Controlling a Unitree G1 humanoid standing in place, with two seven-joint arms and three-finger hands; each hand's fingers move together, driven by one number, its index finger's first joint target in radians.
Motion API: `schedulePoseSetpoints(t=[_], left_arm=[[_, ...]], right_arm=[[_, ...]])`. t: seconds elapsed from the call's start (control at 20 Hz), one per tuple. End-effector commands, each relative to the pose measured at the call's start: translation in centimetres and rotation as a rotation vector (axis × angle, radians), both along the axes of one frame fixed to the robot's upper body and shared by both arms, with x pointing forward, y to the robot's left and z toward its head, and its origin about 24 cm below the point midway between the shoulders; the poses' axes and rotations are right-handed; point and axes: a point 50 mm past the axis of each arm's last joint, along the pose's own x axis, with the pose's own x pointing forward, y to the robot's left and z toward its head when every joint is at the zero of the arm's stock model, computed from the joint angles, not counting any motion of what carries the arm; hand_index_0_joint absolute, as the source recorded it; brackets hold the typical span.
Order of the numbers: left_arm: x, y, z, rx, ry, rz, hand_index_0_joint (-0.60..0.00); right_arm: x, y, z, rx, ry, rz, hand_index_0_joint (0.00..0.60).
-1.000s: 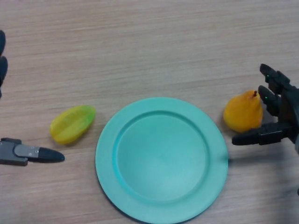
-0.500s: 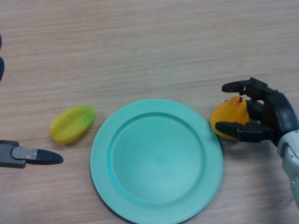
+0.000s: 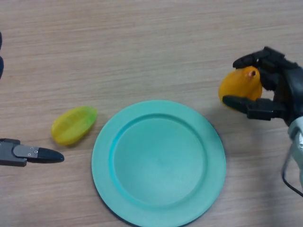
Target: Pick up the yellow pear and place it on the plate
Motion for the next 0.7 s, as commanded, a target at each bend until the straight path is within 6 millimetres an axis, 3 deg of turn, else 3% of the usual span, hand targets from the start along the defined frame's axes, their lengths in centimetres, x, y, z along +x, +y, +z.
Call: schedulePoseSetpoints(t=[0.05,0.2,0.45,0.6,0.7], left_arm=[[-0.7,0.4,3.6,0.076,-0.221,0.017,0.0],[-0.4,0.0,3.8,0.074,-0.239,0.007,0.0],[0.0,-0.4,3.5,0.037,-0.232,-0.042,0.0],[0.3,-0.6,3.5,0.01,-0.235,-0.054,0.0],[0.3,-0.8,3.5,-0.006,-0.241,-0.063,0.0]], right_arm=[[-0.9,0.4,4.5,0.022,-0.218,0.003,0.6],[-2.3,3.0,4.1,0.081,-0.201,0.056,0.6],[-4.2,7.3,0.1,0.104,-0.107,0.096,0.6],[-5.0,9.0,-1.9,0.069,-0.079,0.103,0.6],[-5.3,9.1,-3.2,0.036,-0.064,0.092,0.6]])
